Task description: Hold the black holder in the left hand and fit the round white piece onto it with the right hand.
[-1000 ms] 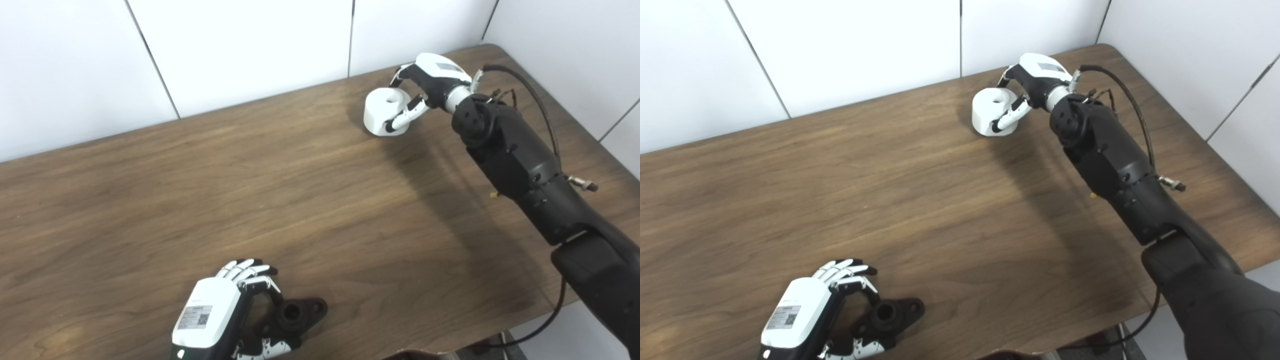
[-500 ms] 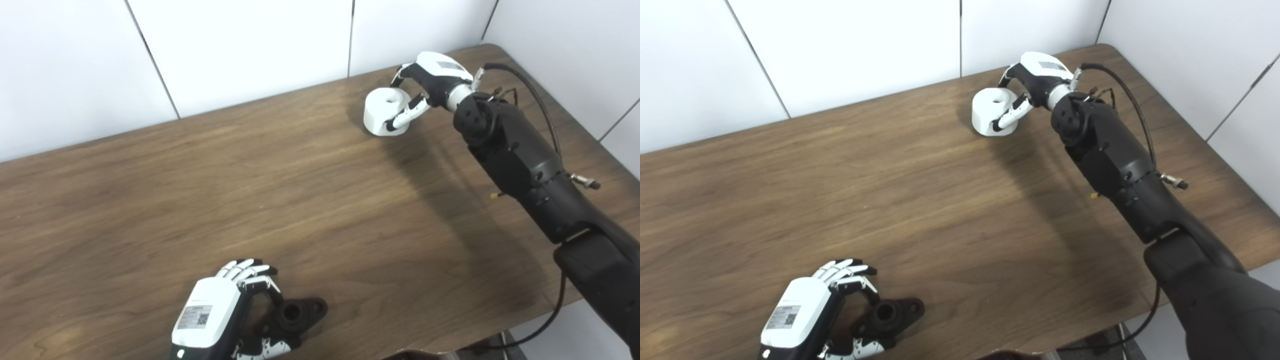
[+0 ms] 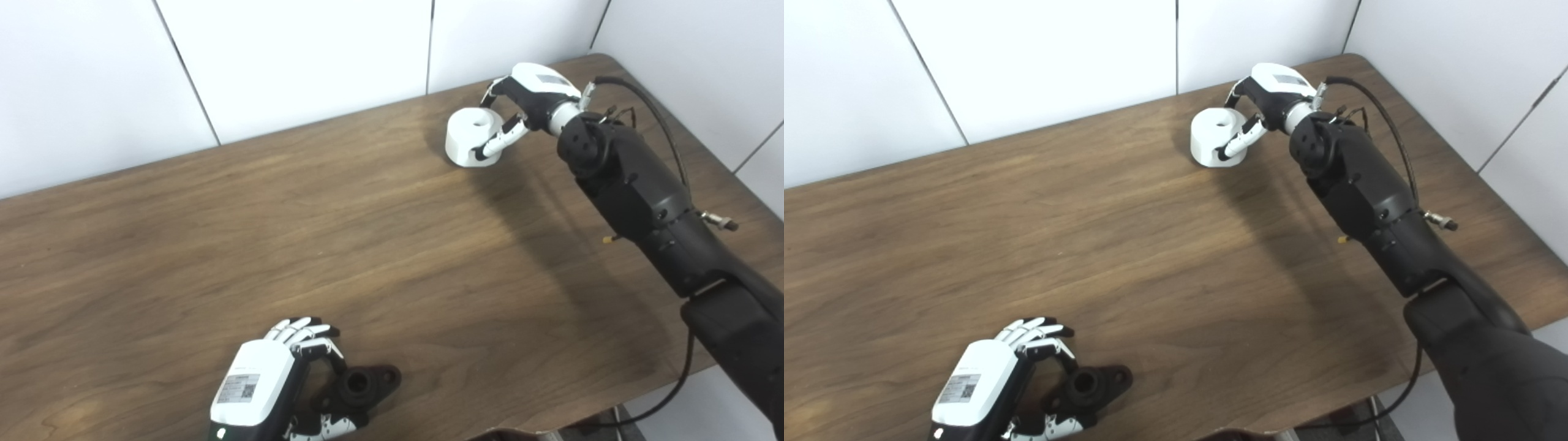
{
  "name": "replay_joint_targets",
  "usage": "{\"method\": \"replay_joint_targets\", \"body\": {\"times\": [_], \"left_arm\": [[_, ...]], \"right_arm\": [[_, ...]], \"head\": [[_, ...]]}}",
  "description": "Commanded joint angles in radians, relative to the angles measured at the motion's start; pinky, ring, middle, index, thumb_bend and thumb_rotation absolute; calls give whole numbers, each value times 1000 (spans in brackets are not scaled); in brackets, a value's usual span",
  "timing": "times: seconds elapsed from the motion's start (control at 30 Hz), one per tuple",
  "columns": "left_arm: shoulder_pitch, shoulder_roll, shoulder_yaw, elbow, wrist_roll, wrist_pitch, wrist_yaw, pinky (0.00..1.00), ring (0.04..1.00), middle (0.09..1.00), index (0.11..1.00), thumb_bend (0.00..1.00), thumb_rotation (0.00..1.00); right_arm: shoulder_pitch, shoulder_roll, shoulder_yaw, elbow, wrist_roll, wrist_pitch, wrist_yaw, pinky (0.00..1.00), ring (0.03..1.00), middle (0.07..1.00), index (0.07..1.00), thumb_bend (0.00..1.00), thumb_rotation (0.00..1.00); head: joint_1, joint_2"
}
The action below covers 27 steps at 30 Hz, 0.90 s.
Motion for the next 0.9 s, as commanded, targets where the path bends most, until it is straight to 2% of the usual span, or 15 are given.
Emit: {"method": "replay_joint_targets", "body": {"times": [0.0,0.07,0.1,0.2,0.53,0.87], "left_arm": [[31,15,4,12,-2,35,-51,882,858,782,488,520,51],[30,16,5,10,0,36,-54,883,859,782,488,520,51],[30,16,5,10,2,35,-54,880,858,782,488,520,52],[32,16,5,9,3,33,-53,879,857,781,488,520,52],[35,18,5,10,4,28,-48,868,855,781,488,520,52],[31,12,1,12,9,30,-50,868,853,779,488,520,52]], "right_arm": [[-53,-31,-14,-18,3,-34,-21,878,954,886,594,754,266],[-53,-30,-16,-17,4,-36,-24,879,958,890,586,753,258],[-52,-29,-17,-18,4,-37,-25,886,964,895,530,616,197],[-48,-28,-18,-20,1,-42,-30,896,968,898,494,531,157],[-41,-35,-5,-12,-22,-89,-51,877,943,849,487,520,146],[-35,-25,-20,-72,-24,-51,-37,859,940,831,487,520,146]], "head": [[-1,1],[1,2],[2,2],[3,2],[3,5],[11,7]]}}
